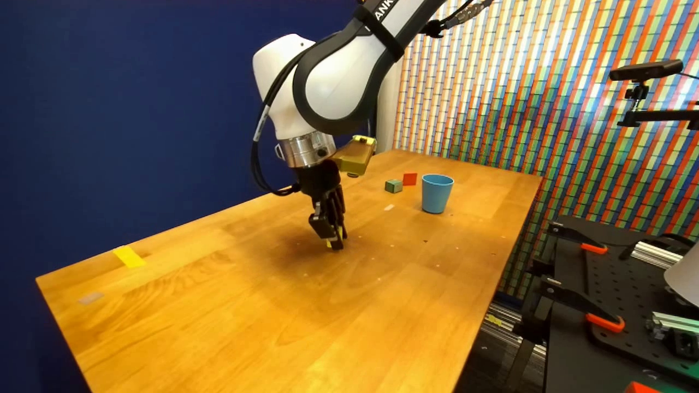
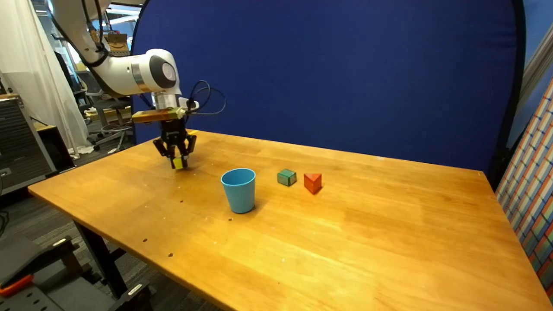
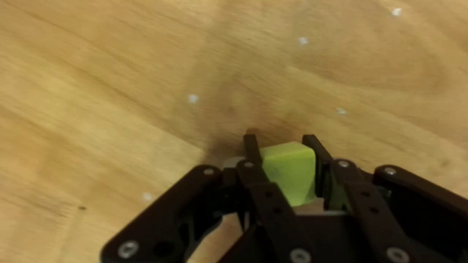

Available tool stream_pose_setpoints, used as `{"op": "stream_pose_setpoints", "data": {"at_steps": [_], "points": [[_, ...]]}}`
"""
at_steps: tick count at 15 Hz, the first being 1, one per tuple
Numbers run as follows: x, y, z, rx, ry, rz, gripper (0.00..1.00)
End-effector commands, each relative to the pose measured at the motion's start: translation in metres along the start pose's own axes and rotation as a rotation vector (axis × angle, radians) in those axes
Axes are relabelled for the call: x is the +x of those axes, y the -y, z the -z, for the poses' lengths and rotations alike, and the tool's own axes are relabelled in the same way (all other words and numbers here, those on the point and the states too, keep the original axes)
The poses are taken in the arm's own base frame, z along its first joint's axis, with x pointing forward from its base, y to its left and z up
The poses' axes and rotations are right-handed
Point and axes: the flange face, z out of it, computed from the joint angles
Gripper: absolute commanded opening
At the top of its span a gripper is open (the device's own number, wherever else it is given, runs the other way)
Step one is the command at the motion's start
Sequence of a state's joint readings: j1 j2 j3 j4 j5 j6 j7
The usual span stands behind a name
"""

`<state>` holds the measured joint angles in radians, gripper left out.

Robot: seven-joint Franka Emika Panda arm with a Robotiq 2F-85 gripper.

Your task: Pick up the yellow block and put it in the cup

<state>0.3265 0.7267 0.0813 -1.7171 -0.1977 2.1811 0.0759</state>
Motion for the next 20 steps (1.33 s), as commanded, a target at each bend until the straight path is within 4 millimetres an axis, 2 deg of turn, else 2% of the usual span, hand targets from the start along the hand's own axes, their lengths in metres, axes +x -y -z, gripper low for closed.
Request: {"op": "stream_pose_setpoints", "data": {"at_steps": [1,6,8,10,12,14,20], "points": [[-0.041,-0.082,0.022,-0.030,-0.026,-0.201,0.20],[-0.121,-0.191,0.026,0.001,0.009,-0.494,0.20],[-0.159,-0.228,0.026,0.014,0.017,-0.605,0.20],[-0.181,-0.254,0.035,0.012,0.010,-0.691,0.20],[-0.196,-0.267,0.044,0.012,0.002,-0.739,0.19],[-0.207,-0.270,0.042,0.041,0.006,-0.781,0.19],[-0.220,-0.259,0.006,0.126,0.069,-0.832,0.19]]}}
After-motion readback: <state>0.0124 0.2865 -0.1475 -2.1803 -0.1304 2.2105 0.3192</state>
